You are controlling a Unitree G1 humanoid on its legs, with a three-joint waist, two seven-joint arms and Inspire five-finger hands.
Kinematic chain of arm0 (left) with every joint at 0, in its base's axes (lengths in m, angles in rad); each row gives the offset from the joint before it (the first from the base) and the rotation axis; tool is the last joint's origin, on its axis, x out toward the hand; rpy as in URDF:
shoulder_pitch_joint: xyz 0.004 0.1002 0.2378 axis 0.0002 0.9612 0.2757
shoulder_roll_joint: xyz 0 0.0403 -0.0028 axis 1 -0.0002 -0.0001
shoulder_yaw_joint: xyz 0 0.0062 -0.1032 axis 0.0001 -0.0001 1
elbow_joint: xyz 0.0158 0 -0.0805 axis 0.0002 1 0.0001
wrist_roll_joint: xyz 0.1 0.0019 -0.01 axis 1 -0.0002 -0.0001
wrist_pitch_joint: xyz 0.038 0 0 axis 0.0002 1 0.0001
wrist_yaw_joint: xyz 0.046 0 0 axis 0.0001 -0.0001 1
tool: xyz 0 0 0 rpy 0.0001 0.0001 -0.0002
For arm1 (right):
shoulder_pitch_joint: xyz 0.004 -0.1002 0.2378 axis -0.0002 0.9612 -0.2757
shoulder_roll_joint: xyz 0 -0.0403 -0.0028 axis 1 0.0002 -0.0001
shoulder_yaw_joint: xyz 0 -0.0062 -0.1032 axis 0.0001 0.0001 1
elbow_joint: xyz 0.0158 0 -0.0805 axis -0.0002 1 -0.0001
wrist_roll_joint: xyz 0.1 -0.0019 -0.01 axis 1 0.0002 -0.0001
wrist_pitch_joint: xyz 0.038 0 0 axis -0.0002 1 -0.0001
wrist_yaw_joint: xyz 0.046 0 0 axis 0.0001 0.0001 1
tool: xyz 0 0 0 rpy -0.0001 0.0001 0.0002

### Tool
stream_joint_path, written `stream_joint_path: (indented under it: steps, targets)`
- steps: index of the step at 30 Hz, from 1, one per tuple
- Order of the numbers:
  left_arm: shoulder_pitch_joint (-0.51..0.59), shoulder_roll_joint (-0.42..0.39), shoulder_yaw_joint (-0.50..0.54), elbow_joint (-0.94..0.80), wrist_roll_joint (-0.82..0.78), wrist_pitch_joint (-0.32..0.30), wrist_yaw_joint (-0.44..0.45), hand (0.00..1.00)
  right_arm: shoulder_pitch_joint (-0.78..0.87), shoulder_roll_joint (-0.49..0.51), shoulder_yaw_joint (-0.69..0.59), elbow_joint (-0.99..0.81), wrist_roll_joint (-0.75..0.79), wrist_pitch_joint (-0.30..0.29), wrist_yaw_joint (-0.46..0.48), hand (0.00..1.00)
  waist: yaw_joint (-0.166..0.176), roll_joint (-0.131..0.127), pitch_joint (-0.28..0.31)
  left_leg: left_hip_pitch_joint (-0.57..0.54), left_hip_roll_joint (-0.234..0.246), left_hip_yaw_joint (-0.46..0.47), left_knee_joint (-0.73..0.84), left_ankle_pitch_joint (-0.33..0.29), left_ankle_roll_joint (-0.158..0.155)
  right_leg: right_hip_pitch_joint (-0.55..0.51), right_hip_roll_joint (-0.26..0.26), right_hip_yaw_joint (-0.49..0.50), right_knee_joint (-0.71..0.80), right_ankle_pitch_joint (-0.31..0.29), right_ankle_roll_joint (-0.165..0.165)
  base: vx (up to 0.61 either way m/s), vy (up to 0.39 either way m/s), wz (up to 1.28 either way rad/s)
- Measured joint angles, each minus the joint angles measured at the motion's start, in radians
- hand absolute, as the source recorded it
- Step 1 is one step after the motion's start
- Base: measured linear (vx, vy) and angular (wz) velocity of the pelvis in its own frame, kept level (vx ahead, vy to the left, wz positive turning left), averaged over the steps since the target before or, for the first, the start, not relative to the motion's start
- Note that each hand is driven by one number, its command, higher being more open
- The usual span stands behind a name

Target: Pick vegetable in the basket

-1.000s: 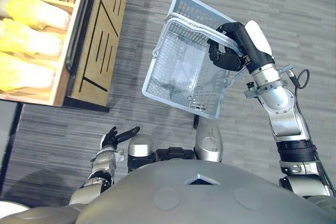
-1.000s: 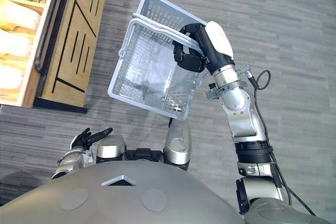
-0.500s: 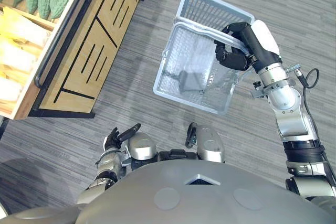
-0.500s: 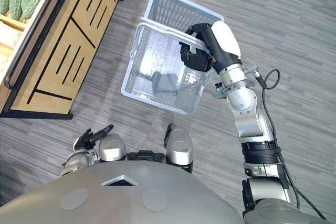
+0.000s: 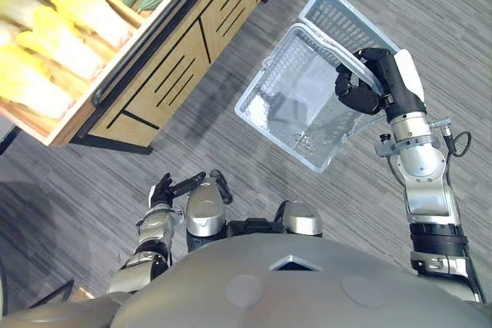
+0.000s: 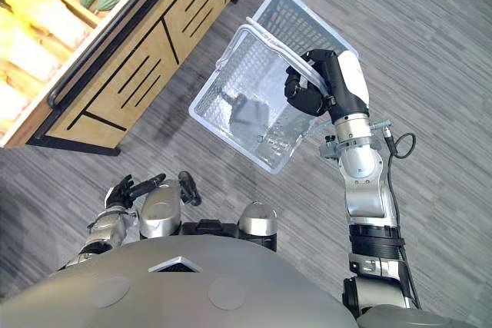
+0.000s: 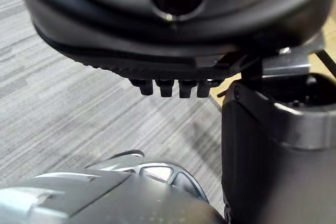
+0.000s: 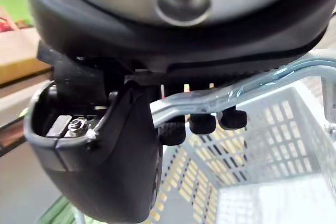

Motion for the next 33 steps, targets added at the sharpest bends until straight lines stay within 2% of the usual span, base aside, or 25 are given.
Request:
stream_joint_path:
  steps: [5, 7, 9, 13, 16, 17, 18, 19, 20, 21, 22, 23, 24, 25, 27, 29, 30, 31, 32, 33]
  targets:
    - [0.005, 0.013, -0.006, 0.001, 0.037, 0.000, 0.000, 1.00, 0.003, -0.003, -0.008, -0.002, 0.001, -0.014, -0.018, 0.00, -0.014, 0.002, -0.002, 0.030, -0.002, -0.046, -0.021, -0.001, -0.006, 0.023, 0.019, 0.001, -0.010, 0.011, -0.005, 0.04, -0.052, -0.12]
    - [0.005, 0.018, -0.017, 0.000, 0.036, 0.000, -0.003, 1.00, 0.018, -0.003, -0.023, -0.002, -0.002, -0.012, -0.018, 0.00, -0.016, -0.002, 0.000, 0.030, -0.009, -0.050, -0.068, 0.014, -0.030, -0.001, 0.019, 0.002, -0.009, 0.011, -0.005, -0.02, -0.026, -0.10]
    - [0.004, 0.020, -0.018, 0.000, 0.036, 0.000, -0.003, 1.00, 0.030, -0.002, -0.025, -0.001, -0.010, -0.008, -0.018, 0.00, -0.015, -0.007, 0.001, 0.029, -0.019, -0.050, -0.091, 0.026, -0.038, -0.012, 0.015, 0.002, -0.009, 0.011, -0.005, 0.00, 0.000, 0.00]
    - [0.001, 0.023, -0.025, -0.003, 0.034, -0.001, -0.002, 1.00, 0.046, 0.004, -0.012, 0.003, -0.010, -0.006, -0.018, 0.00, -0.003, -0.013, 0.004, 0.020, -0.022, -0.043, -0.095, 0.027, -0.036, -0.028, 0.005, 0.006, -0.010, 0.011, -0.005, -0.01, 0.017, -0.04]
    - [0.000, 0.020, -0.024, -0.023, 0.028, -0.006, -0.003, 1.00, 0.032, 0.005, 0.007, 0.006, -0.009, -0.006, -0.018, 0.00, 0.026, -0.016, 0.003, -0.027, -0.002, -0.034, -0.026, -0.021, -0.036, -0.059, 0.009, 0.026, -0.005, 0.009, -0.001, -0.02, 0.086, -0.19]
    - [0.000, 0.024, -0.024, -0.024, 0.026, -0.006, -0.004, 1.00, 0.025, 0.006, 0.019, 0.008, -0.010, -0.006, -0.018, 0.00, 0.032, -0.026, 0.001, -0.030, -0.010, -0.034, -0.020, -0.056, -0.046, -0.071, -0.012, 0.027, 0.038, -0.012, 0.018, 0.01, 0.127, -0.12]
    - [0.000, 0.027, -0.024, -0.024, 0.026, -0.005, -0.003, 1.00, 0.022, 0.007, 0.024, 0.009, -0.011, -0.006, -0.018, 0.00, 0.034, -0.033, 0.000, -0.028, -0.019, -0.038, -0.021, -0.064, -0.049, -0.086, -0.028, 0.030, 0.079, -0.028, 0.032, 0.04, 0.158, 0.01]
    - [0.000, 0.026, -0.023, -0.022, 0.026, -0.001, 0.000, 1.00, 0.003, 0.009, 0.040, 0.036, -0.018, -0.004, -0.018, 0.00, 0.029, -0.028, -0.003, -0.011, -0.024, -0.046, -0.037, -0.067, -0.044, -0.179, -0.072, 0.036, 0.300, -0.031, 0.038, 0.05, 0.145, 0.08]
    - [0.000, 0.026, -0.023, -0.022, 0.026, 0.000, 0.000, 1.00, 0.001, 0.010, 0.046, 0.040, -0.019, -0.001, -0.018, 0.00, 0.029, -0.028, -0.002, -0.002, -0.027, -0.050, -0.041, -0.069, -0.040, -0.228, -0.096, 0.048, 0.417, -0.017, 0.020, 0.05, 0.143, 0.25]
    - [0.002, 0.030, -0.022, -0.022, 0.023, 0.002, 0.000, 1.00, 0.002, 0.013, 0.057, 0.042, -0.020, 0.000, -0.018, 0.00, 0.025, -0.037, 0.003, 0.016, -0.038, -0.067, -0.045, -0.075, -0.033, -0.291, -0.129, 0.080, 0.587, 0.029, -0.021, 0.09, 0.105, 0.55]
    - [0.008, 0.044, -0.036, -0.021, 0.009, 0.005, 0.000, 1.00, 0.002, 0.027, 0.067, 0.050, -0.022, 0.001, -0.018, 0.00, 0.014, -0.055, 0.011, 0.053, -0.056, -0.104, -0.055, -0.080, -0.025, -0.357, -0.151, 0.156, 0.760, 0.153, -0.054, 0.11, 0.079, 0.72]
    - [0.012, 0.045, -0.039, -0.022, 0.002, 0.006, 0.000, 1.00, 0.002, 0.035, 0.068, 0.054, -0.029, 0.002, -0.018, 0.00, 0.008, -0.058, 0.014, 0.070, -0.058, -0.122, -0.059, -0.079, -0.013, -0.388, -0.146, 0.195, 0.824, 0.172, -0.047, 0.23, 0.041, 0.99]
    - [0.018, 0.053, -0.046, -0.021, -0.010, 0.010, 0.000, 1.00, 0.002, 0.050, 0.069, 0.064, -0.038, 0.002, -0.018, 0.00, -0.002, -0.058, 0.021, 0.096, -0.061, -0.171, -0.061, -0.089, -0.007, -0.432, -0.111, 0.254, 0.927, 0.128, -0.066, 0.22, -0.014, 1.00]
    - [0.021, 0.057, -0.045, -0.020, -0.010, 0.014, 0.000, 1.00, 0.002, 0.056, 0.070, 0.069, -0.038, 0.002, -0.018, 0.00, -0.006, -0.061, 0.021, 0.116, -0.061, -0.204, -0.070, -0.090, -0.008, -0.453, -0.088, 0.270, 0.954, 0.083, -0.075, 0.28, -0.066, 1.32]
    - [0.022, 0.058, -0.044, -0.020, -0.021, 0.021, 0.004, 1.00, 0.002, 0.061, 0.071, 0.066, -0.038, 0.003, -0.019, 0.00, -0.010, -0.061, 0.021, 0.154, -0.065, -0.299, -0.091, -0.082, -0.023, -0.491, -0.041, 0.266, 0.855, 0.025, -0.087, 0.26, -0.128, 1.36]
    - [0.018, 0.057, -0.044, -0.021, -0.023, 0.020, 0.009, 1.00, 0.000, 0.061, 0.071, 0.065, -0.037, 0.003, -0.019, 0.00, -0.011, -0.058, 0.021, 0.151, -0.068, -0.370, -0.091, -0.089, -0.035, -0.504, -0.025, 0.284, 0.691, 0.022, -0.092, 0.25, -0.210, 1.32]
    - [0.017, 0.058, -0.044, -0.020, -0.039, 0.018, 0.014, 1.00, -0.006, 0.061, 0.073, 0.065, -0.035, 0.003, -0.019, 0.00, -0.006, -0.057, 0.021, 0.147, -0.066, -0.436, -0.086, -0.099, -0.057, -0.501, -0.001, 0.363, 0.486, 0.030, -0.081, 0.24, -0.255, 1.37]
    - [0.019, 0.060, -0.044, -0.019, -0.042, 0.018, 0.017, 1.00, -0.010, 0.061, 0.074, 0.065, -0.035, 0.003, -0.019, 0.00, -0.004, -0.058, 0.020, 0.146, -0.065, -0.461, -0.082, -0.105, -0.070, -0.499, 0.005, 0.407, 0.418, 0.038, -0.074, 0.32, -0.399, 1.43]
    - [0.020, 0.069, -0.043, -0.019, -0.045, 0.018, 0.020, 1.00, -0.019, 0.061, 0.074, 0.065, -0.035, 0.002, -0.019, 0.00, -0.001, -0.061, 0.018, 0.141, -0.061, -0.515, -0.066, -0.122, -0.098, -0.496, 0.005, 0.476, 0.318, 0.049, -0.060, 0.58, -0.943, 2.11]
    - [0.058, 0.112, -0.027, 0.002, -0.053, 0.018, 0.031, 1.00, -0.014, 0.051, 0.066, 0.070, -0.039, 0.012, -0.019, 0.00, 0.007, -0.083, -0.014, 0.134, -0.019, -0.659, -0.031, -0.186, -0.212, -0.466, 0.030, 0.531, 0.258, 0.124, 0.038, 0.62, -1.041, 2.02]
